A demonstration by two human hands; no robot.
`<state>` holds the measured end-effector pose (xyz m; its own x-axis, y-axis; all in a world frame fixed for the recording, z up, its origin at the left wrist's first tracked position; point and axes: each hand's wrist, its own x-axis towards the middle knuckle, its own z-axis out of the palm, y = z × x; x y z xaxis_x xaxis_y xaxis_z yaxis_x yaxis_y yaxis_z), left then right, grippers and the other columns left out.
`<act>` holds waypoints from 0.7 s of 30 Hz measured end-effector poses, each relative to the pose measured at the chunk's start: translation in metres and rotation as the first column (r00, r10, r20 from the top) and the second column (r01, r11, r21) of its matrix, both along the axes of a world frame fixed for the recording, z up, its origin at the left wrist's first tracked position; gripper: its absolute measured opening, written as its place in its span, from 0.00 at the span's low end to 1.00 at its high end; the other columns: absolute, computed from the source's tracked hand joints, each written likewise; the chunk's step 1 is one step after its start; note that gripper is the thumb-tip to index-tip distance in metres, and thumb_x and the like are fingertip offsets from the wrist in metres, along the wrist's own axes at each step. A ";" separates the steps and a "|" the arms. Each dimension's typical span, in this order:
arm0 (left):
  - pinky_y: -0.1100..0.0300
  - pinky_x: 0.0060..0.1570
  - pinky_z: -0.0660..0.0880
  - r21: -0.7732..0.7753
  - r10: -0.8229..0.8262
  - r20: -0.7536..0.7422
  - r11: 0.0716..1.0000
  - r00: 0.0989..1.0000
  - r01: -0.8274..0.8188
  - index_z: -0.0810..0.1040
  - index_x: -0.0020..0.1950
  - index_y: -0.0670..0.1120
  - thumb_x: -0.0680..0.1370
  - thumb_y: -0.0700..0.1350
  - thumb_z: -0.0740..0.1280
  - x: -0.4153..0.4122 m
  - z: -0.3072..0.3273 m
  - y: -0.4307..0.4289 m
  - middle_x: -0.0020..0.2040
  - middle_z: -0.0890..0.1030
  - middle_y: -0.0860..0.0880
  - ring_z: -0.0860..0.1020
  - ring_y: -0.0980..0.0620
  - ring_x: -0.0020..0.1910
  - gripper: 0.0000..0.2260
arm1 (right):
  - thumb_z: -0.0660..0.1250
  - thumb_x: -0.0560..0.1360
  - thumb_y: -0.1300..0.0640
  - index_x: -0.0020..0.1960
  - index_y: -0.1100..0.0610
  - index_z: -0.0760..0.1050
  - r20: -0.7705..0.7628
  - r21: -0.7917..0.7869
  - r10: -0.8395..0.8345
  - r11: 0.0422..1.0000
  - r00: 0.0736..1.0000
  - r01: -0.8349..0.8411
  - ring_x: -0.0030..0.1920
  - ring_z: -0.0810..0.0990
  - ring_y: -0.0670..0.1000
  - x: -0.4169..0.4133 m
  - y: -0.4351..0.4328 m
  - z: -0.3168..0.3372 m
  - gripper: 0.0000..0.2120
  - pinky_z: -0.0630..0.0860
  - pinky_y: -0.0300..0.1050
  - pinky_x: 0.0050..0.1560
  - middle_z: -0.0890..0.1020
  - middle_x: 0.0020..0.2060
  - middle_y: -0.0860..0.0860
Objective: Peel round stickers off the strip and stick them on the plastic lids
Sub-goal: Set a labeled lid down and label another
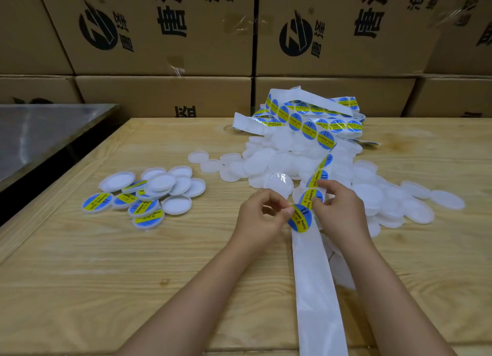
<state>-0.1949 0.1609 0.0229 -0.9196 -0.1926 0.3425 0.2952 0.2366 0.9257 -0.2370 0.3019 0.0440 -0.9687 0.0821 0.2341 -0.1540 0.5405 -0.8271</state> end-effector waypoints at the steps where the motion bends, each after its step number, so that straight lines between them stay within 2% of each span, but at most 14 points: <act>1: 0.58 0.44 0.74 0.048 -0.014 0.013 0.999 1.000 0.013 0.75 0.36 0.48 0.71 0.33 0.71 0.000 0.001 -0.001 0.36 0.78 0.53 0.76 0.53 0.38 0.11 | 0.65 0.73 0.62 0.62 0.55 0.76 -0.011 0.051 -0.001 0.999 1.000 0.002 0.52 0.78 0.55 0.000 0.001 0.000 0.18 0.72 0.43 0.50 0.80 0.53 0.55; 3: 0.61 0.41 0.73 0.143 -0.030 -0.001 0.989 1.000 0.029 0.75 0.36 0.46 0.71 0.33 0.71 -0.001 0.002 -0.003 0.34 0.78 0.52 0.76 0.55 0.36 0.10 | 0.65 0.73 0.63 0.63 0.56 0.76 -0.045 0.159 0.002 0.987 0.999 0.005 0.57 0.75 0.57 -0.001 0.002 -0.001 0.18 0.68 0.44 0.53 0.79 0.57 0.56; 6: 0.63 0.37 0.73 0.360 -0.004 -0.005 0.933 1.000 0.005 0.75 0.38 0.44 0.69 0.39 0.70 -0.004 0.004 -0.009 0.35 0.77 0.49 0.75 0.53 0.36 0.04 | 0.64 0.72 0.65 0.64 0.57 0.74 -0.044 0.336 0.010 0.942 0.999 0.006 0.62 0.69 0.60 -0.004 0.004 -0.003 0.20 0.60 0.43 0.58 0.74 0.64 0.56; 8: 0.63 0.36 0.74 0.436 0.033 0.028 0.899 0.999 -0.042 0.75 0.38 0.44 0.72 0.36 0.70 -0.008 0.002 -0.014 0.36 0.77 0.50 0.76 0.53 0.37 0.06 | 0.63 0.72 0.66 0.65 0.56 0.74 -0.077 0.406 -0.021 0.912 0.997 0.051 0.64 0.63 0.62 -0.002 0.004 -0.003 0.22 0.57 0.44 0.62 0.67 0.69 0.57; 9: 0.63 0.35 0.74 0.456 0.043 0.046 0.888 0.998 -0.059 0.75 0.39 0.44 0.74 0.34 0.68 -0.009 0.001 -0.016 0.36 0.77 0.50 0.76 0.53 0.37 0.07 | 0.64 0.71 0.66 0.64 0.57 0.75 -0.141 0.407 -0.027 0.910 0.990 0.083 0.64 0.62 0.62 0.000 0.003 -0.002 0.21 0.59 0.46 0.64 0.66 0.70 0.57; 11: 0.64 0.35 0.74 0.489 0.042 0.069 0.870 0.997 -0.071 0.75 0.39 0.44 0.75 0.34 0.66 -0.011 0.000 -0.016 0.37 0.77 0.50 0.76 0.53 0.37 0.08 | 0.66 0.70 0.68 0.60 0.61 0.78 -0.322 0.343 0.010 0.933 0.947 0.106 0.61 0.65 0.64 0.006 -0.002 0.001 0.18 0.65 0.50 0.62 0.70 0.65 0.59; 13: 0.63 0.35 0.76 0.509 0.031 0.066 0.858 0.997 -0.060 0.75 0.40 0.44 0.76 0.34 0.66 -0.011 0.000 -0.014 0.36 0.78 0.50 0.77 0.54 0.37 0.07 | 0.70 0.68 0.66 0.56 0.62 0.79 -0.464 0.286 0.088 0.957 0.882 0.055 0.54 0.70 0.62 0.013 -0.009 0.005 0.16 0.65 0.44 0.57 0.75 0.56 0.59; 14: 0.63 0.36 0.76 0.519 0.021 0.058 0.853 0.998 -0.048 0.75 0.41 0.44 0.76 0.34 0.66 -0.012 0.000 -0.013 0.36 0.78 0.50 0.78 0.54 0.37 0.07 | 0.72 0.68 0.65 0.56 0.62 0.79 -0.485 0.268 0.128 0.963 0.865 0.008 0.52 0.71 0.59 0.016 -0.013 0.005 0.16 0.64 0.40 0.55 0.76 0.53 0.58; 17: 0.61 0.39 0.77 0.558 -0.022 0.032 0.830 0.999 0.000 0.75 0.42 0.44 0.76 0.35 0.66 -0.011 -0.001 -0.013 0.36 0.80 0.51 0.80 0.54 0.36 0.06 | 0.71 0.71 0.60 0.58 0.58 0.78 -0.347 0.137 0.179 0.981 0.921 -0.139 0.48 0.72 0.49 0.019 -0.022 0.005 0.15 0.66 0.37 0.51 0.76 0.49 0.51; 20: 0.61 0.40 0.78 0.572 -0.034 0.020 0.820 0.999 0.017 0.76 0.42 0.44 0.76 0.35 0.66 -0.012 -0.002 -0.014 0.36 0.81 0.51 0.80 0.55 0.36 0.06 | 0.69 0.73 0.58 0.47 0.53 0.79 -0.228 0.017 0.164 0.986 0.960 -0.165 0.36 0.73 0.41 0.017 -0.024 0.002 0.03 0.67 0.33 0.42 0.76 0.38 0.42; 21: 0.61 0.40 0.78 0.557 -0.021 0.029 0.831 0.999 0.002 0.76 0.42 0.45 0.76 0.35 0.66 -0.013 -0.002 -0.013 0.37 0.81 0.51 0.80 0.55 0.36 0.06 | 0.69 0.74 0.58 0.42 0.53 0.78 -0.211 -0.022 0.150 0.987 0.966 -0.158 0.34 0.73 0.40 0.016 -0.023 0.002 0.02 0.66 0.31 0.38 0.76 0.35 0.42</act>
